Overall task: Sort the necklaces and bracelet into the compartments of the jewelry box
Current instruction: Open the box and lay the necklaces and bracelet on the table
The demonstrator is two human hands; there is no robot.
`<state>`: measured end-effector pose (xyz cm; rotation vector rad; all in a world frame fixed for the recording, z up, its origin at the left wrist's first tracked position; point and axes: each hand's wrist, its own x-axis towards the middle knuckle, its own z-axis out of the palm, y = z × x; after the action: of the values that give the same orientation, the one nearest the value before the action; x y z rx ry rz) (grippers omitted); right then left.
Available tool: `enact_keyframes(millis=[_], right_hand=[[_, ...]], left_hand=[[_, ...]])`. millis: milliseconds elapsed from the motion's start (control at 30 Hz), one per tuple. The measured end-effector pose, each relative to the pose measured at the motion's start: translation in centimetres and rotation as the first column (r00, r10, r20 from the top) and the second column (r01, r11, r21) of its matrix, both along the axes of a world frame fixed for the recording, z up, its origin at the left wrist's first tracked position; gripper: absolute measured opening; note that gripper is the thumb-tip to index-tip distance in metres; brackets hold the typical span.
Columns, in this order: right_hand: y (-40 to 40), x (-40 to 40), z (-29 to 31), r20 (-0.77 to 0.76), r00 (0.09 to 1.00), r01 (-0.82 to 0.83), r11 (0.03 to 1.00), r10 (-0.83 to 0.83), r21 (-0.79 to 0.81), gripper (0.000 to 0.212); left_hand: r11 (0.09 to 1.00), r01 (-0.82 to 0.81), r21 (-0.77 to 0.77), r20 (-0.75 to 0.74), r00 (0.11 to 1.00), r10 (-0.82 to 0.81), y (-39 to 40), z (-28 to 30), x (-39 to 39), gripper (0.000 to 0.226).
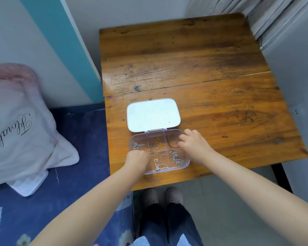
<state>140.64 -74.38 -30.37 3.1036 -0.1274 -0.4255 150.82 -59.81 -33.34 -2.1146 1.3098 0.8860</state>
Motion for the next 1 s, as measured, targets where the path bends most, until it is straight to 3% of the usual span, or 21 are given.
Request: enact_keyframes(millis=[100, 200, 300, 433, 500, 600, 767, 933, 1000], right_hand=[[-0.5, -0.7, 0.8, 0.066, 0.998, 0.009, 0.993, -0.017, 0.119, 0.03], [-1.7, -1.7, 3.2, 0.188, 0.948, 0.167, 0.902, -0.258, 0.399, 0.01], [-3.7, -2.4, 6.6, 0.296, 0.842, 0.255, 0.817, -0.451, 0.518, 0.007], [-7.6, -3.4, 11.1, 0.415, 0.731, 0.284, 0.795, -0.541, 0.535, 0.009], [-10.1, -3.8, 12.5, 0.455, 0.684, 0.315, 0.794, -0.57, 0.52, 0.011], [-14.6, -4.6, 13.1, 0.479, 0.622, 0.371, 0.772, -0.619, 0.517, 0.013], [-22.7, -6.6, 10.1, 0.432, 0.563, 0.423, 0.695, -0.705, 0.582, 0.013], [-27.4, -10.6, 2.3, 0.312, 0.627, 0.505, 0.678, -0.714, 0.534, 0.015], [-27.7, -12.6, -0.4, 0.262, 0.653, 0.524, 0.674, -0.71, 0.521, 0.015]], left_hand=[[0.992, -0.12, -0.041, -0.061, 0.991, 0.117, -0.2, 2.0, 0.4, 0.024], [0.902, -0.34, -0.265, -0.25, 0.928, 0.276, -0.8, 5.3, 1.3, 0.02], [0.692, -0.598, -0.404, -0.498, 0.779, 0.382, -3.0, 9.9, 1.9, 0.021], [0.31, -0.865, -0.394, -0.806, 0.487, 0.335, -8.3, 15.6, 2.0, 0.034], [0.183, -0.88, -0.438, -0.836, 0.474, 0.276, -11.4, 17.3, 1.9, 0.035], [0.085, -0.856, -0.51, -0.822, 0.515, 0.244, -16.0, 18.1, 1.0, 0.022], [0.073, -0.805, -0.589, -0.75, 0.578, 0.322, -24.4, 14.8, -1.5, 0.017], [0.277, -0.735, -0.619, -0.567, 0.662, 0.49, -29.8, 6.9, -6.0, 0.019], [0.413, -0.693, -0.591, -0.467, 0.711, 0.526, -30.0, 3.8, -8.6, 0.019]])
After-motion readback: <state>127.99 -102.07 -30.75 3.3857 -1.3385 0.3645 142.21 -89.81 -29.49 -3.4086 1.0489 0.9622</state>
